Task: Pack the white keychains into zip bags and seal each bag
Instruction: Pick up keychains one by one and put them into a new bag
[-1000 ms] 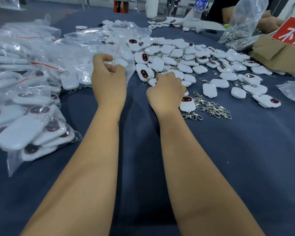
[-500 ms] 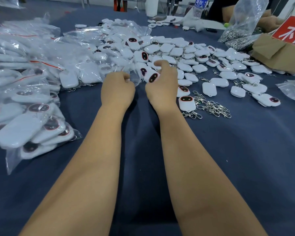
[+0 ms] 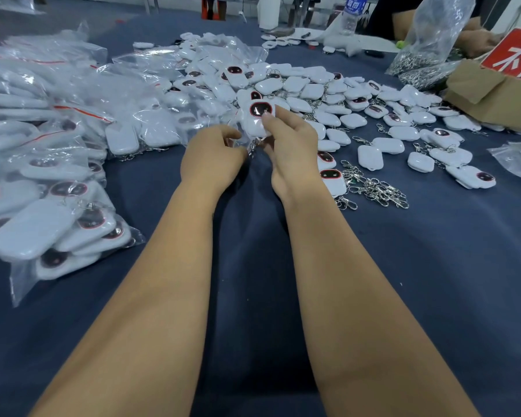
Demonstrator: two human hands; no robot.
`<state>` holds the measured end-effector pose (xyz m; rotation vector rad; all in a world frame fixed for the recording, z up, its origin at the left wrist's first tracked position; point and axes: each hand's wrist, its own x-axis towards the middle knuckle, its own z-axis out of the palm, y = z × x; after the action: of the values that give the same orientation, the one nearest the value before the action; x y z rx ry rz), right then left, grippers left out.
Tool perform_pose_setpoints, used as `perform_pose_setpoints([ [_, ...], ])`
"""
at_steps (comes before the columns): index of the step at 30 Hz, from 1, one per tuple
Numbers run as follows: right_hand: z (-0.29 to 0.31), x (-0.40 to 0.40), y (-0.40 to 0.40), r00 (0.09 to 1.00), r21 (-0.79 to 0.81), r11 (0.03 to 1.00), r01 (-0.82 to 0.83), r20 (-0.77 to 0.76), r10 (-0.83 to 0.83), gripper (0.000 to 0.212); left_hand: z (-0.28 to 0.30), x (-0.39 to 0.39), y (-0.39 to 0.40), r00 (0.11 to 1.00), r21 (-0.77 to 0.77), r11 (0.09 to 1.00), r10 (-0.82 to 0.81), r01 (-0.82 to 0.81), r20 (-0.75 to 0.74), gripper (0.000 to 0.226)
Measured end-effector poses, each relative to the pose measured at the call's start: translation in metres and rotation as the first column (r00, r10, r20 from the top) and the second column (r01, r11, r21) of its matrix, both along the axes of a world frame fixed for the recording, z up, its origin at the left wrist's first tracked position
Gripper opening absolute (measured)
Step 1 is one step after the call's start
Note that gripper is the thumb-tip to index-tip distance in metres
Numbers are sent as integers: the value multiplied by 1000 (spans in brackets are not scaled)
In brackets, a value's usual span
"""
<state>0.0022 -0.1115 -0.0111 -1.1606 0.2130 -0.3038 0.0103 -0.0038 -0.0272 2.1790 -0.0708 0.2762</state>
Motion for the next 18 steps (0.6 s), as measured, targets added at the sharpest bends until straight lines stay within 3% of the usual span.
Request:
perform_pose_setpoints([
  [2,-1,0,0,999,-7,999,-40,-7,39,17,2,-1,-1,1000,-27,1000,4,-4,-1,34],
  [7,-6,-2,2,995,-236,967,-99,-4,100,20,4,-3,-2,999,-208,978,1,-7,-33,22],
  [11,-5,-3,0,988,-262,953,-152,-29,150,36,5,-4,-2,999,-188,982,3,-12,-44,23],
  [18,-5,-3,5,993,-308,945,-112,-76,93,28,7,-8,-7,999,-190,982,20,-25,-29,22],
])
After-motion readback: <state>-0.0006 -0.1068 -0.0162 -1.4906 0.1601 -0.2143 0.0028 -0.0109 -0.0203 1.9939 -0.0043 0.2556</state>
